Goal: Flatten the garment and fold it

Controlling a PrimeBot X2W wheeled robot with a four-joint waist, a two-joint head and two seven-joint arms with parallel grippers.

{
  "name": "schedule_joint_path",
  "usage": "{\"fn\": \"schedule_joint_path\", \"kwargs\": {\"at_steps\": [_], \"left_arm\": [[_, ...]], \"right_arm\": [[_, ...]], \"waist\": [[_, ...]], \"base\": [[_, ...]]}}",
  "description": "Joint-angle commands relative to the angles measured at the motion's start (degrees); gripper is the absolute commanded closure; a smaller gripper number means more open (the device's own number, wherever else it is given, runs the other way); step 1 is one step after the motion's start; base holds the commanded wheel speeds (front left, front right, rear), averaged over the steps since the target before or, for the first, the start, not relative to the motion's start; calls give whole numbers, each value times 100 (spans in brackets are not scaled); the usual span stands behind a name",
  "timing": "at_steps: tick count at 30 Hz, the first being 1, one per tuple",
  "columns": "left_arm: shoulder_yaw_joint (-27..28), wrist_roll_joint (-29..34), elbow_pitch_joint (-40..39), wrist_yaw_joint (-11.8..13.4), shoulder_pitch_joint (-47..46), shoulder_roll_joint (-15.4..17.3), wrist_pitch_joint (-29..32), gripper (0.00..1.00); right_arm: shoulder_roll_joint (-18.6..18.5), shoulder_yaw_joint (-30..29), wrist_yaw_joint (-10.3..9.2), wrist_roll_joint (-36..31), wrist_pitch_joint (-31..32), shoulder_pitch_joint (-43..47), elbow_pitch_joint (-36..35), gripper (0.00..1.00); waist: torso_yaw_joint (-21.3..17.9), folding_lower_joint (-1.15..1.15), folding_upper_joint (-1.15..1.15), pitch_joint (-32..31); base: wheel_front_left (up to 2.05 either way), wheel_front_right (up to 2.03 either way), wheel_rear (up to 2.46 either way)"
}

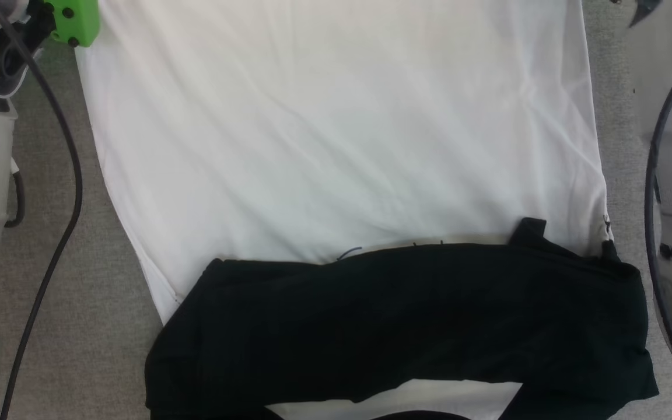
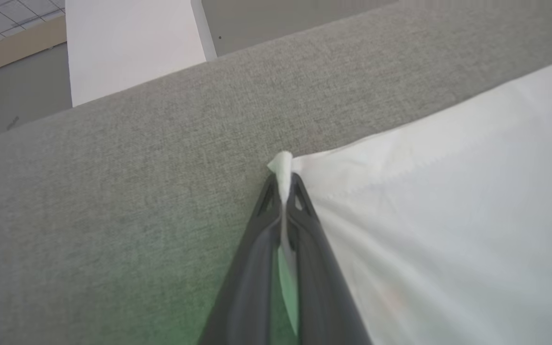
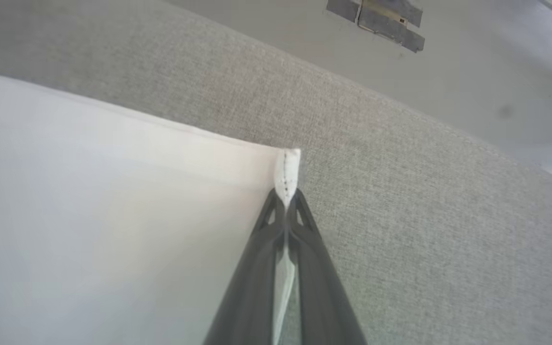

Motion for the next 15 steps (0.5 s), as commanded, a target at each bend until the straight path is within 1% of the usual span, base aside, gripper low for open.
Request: {"fn": "schedule_joint_path", "kwargs": {"at_steps": [1,5,8,11,15], "left_arm": [[-35,107,133,6,81,39,-153,100],[-36,287,218,-38,-16,46,-900,100],[-52,383,311,-85,-77,42,-1402,100],[-69,406,451,-126,-96,-2,-1819,100],[-88,271,582,-198,23,-81,-2131,100]], "right_arm": [[-49,-35,-10,-15,-240,127,-94,100],[-160,-137,-10,-61,-1138,181,-254,100],[-212,-210,-10,-51,-1537,227,-199,100],[-230,-269,-10,43,-1755,298,-82,100],[-252,-216,-10,259,-1935,495,-12,100]], "waist": [[-17,0,47,-42],[-35,0,47,-206],[-57,0,47,-366],[-82,0,47,-548],[-109,0,47,-846]], "base": [[0,0,0],[0,0,0],[0,0,0],[0,0,0],[0,0,0]]}}
